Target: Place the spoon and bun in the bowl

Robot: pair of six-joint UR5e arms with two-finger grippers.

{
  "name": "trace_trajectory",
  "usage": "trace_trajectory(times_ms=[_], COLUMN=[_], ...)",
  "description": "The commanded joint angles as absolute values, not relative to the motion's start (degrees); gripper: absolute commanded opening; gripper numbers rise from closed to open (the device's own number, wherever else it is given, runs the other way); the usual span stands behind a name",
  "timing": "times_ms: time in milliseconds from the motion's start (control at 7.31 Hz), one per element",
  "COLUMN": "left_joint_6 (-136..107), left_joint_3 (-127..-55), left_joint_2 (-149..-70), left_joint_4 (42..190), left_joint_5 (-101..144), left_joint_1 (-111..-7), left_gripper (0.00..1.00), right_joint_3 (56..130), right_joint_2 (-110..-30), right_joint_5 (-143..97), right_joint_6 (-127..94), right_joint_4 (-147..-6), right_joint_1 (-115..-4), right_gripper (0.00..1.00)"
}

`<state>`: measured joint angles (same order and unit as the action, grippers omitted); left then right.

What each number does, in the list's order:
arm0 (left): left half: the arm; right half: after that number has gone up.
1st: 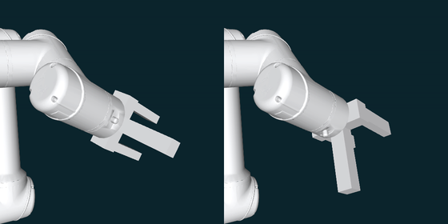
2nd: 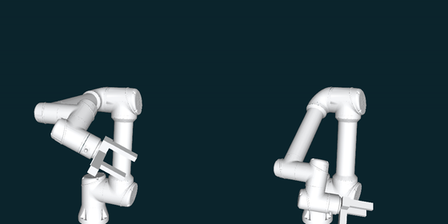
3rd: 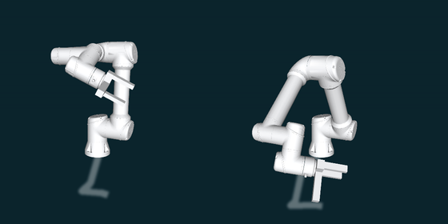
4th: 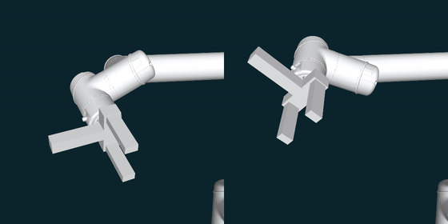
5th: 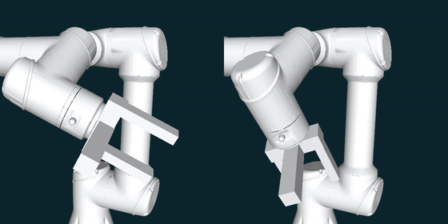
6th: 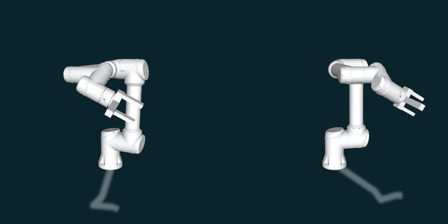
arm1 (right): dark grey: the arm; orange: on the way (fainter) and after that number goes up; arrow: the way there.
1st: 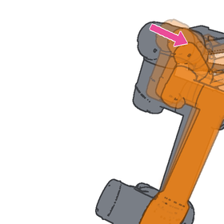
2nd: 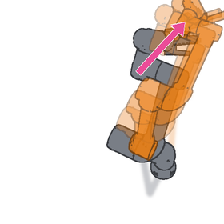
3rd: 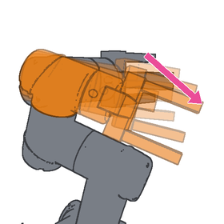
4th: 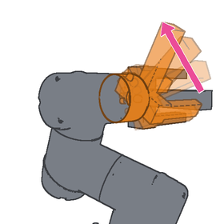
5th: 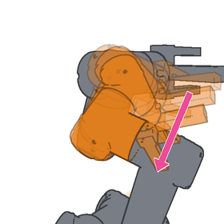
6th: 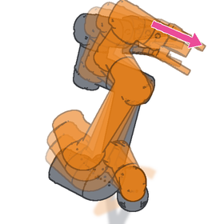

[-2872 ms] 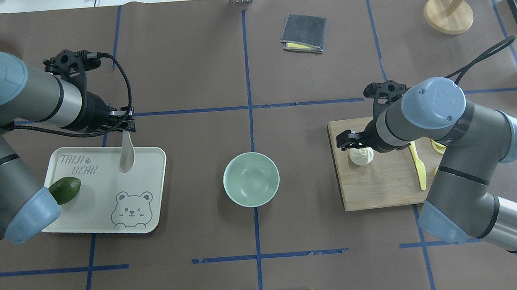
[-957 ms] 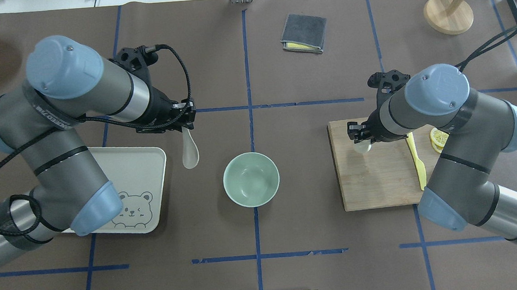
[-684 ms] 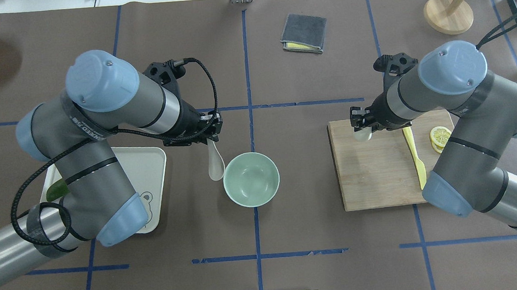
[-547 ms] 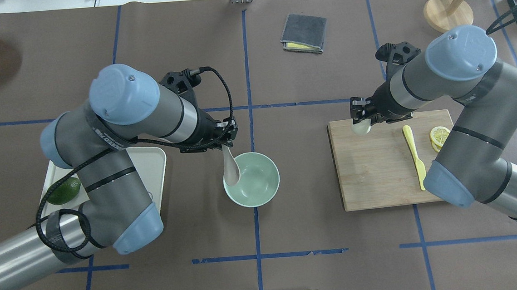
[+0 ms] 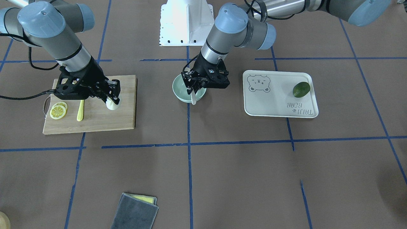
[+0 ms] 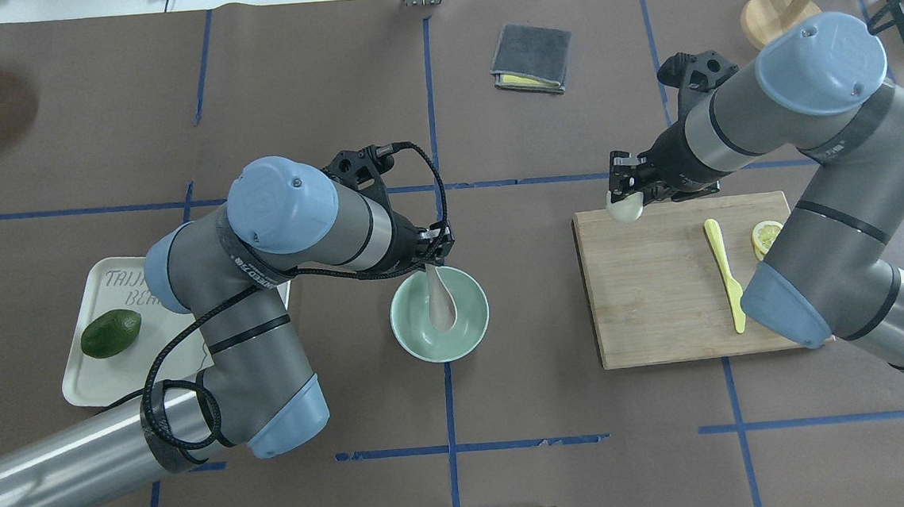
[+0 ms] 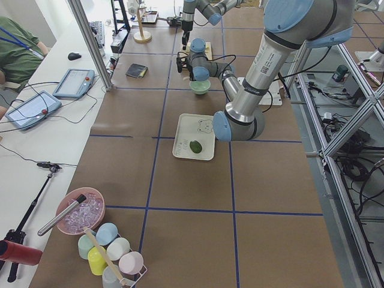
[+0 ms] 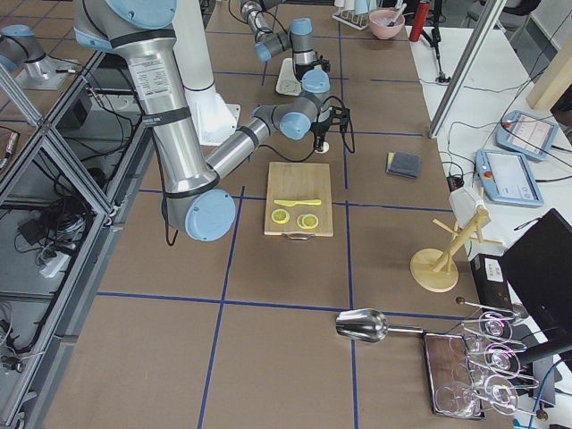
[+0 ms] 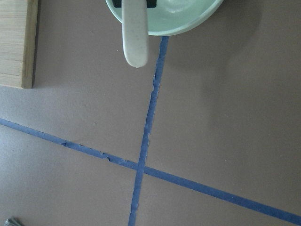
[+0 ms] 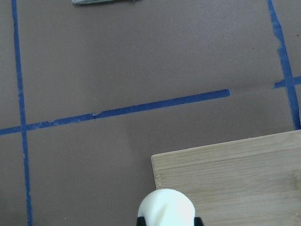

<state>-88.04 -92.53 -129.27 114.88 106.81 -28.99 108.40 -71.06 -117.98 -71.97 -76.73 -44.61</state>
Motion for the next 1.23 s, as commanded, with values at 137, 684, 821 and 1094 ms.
trace_trajectory(times_ms=[137, 684, 821, 1094], left_joint_6=[-87.5, -76.4, -71.4, -63.1], left_joint_3=[-92.5, -102.9, -105.8, -109.1], left_joint_2=[-129.1, -126.0, -124.6, -122.0], left_joint_4=[115.8, 102.9, 97.6, 92.7], left_joint_5=[105.7, 106.3, 107.9, 108.3], left_joint_1=[-28.8, -35.4, -38.1, -44.4], left_gripper=[1.0, 1.0, 1.0, 1.0], right_joint_3=[109.0, 108.6, 108.5, 107.8], right_joint_2=[-70.8, -66.4, -64.5, -61.1], right_joint_5=[-117.9, -117.5, -116.9, -108.2], right_joint_6=[-72.4, -76.6, -79.9, -86.0], right_joint_4=[-76.7, -76.6, -76.7, -76.7], right_joint_1=[-44.6, -41.9, -39.9, -31.9], right_gripper=[0.4, 0.41, 0.41, 0.44])
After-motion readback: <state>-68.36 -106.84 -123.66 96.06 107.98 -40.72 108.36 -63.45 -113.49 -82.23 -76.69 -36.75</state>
